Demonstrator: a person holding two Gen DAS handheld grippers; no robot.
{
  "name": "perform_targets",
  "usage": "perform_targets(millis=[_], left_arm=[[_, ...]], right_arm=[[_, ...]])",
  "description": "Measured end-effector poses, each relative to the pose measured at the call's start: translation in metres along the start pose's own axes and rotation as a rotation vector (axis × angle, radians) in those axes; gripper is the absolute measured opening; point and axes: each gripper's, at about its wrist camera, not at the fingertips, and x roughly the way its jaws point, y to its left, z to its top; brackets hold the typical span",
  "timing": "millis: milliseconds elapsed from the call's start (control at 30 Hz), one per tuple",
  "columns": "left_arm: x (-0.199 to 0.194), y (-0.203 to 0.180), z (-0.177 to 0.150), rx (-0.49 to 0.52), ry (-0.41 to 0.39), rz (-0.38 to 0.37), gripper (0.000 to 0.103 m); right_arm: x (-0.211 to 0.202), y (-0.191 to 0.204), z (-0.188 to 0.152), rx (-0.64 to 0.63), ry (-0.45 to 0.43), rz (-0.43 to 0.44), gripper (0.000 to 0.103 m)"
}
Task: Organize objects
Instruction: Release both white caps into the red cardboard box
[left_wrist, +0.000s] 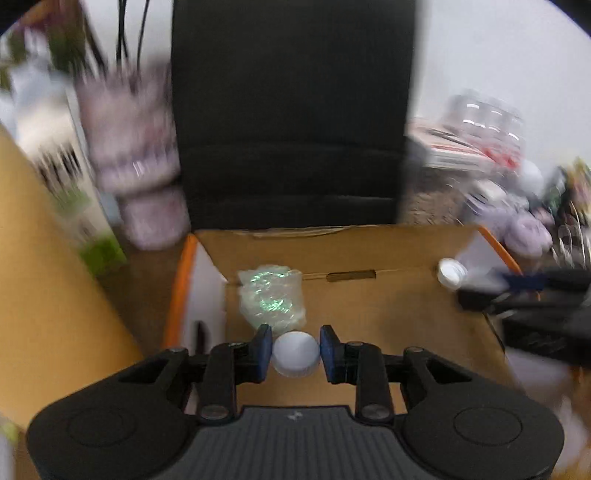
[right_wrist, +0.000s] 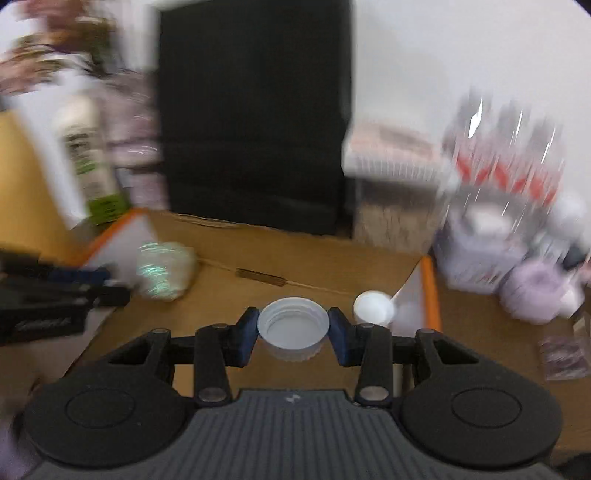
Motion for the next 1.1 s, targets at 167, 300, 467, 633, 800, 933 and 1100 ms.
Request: perform_targets(millis=[167, 300, 467, 633, 800, 933, 1100], left_arm=[[0.008, -0.008, 0.024, -0.014, -0.075, -0.024, 0.064], [-0.011, -0.004, 0.023, -0.035, -0.100, -0.050, 0.071], [-0.090, 0.001, -0.007, -0.103, -0.166, -0.162, 0.072], [-0.203, -0.004, -0.072, 0.045, -0.308, -0.216, 0.089], [-0.283, -0.022, -0.178, 0.206, -0.430, -0.206, 0.101], [-0.311, -0.027, -0.264, 0.211, -0.401, -0.228, 0.101], [-0.328, -0.010, -0.313, 0.142, -0.319, -0.183, 0.101]], right_arm=[[0.021, -0.015, 0.005, 0.125, -0.056, 0.015, 0.071], [-0.037, -0.016, -0.005, 0.102, -0.184, 0.032, 0.086], [-0.126, -0.005, -0.033, 0.078, -0.284, 0.047, 0.096], [-0.231, 0.019, -0.100, 0.042, -0.390, 0.122, 0.103], [-0.307, 0.057, -0.197, 0.026, -0.421, 0.065, 0.103], [-0.326, 0.093, -0.277, 0.065, -0.394, -0.055, 0.103], [-0.333, 0.132, -0.344, 0.082, -0.337, 0.028, 0.103]])
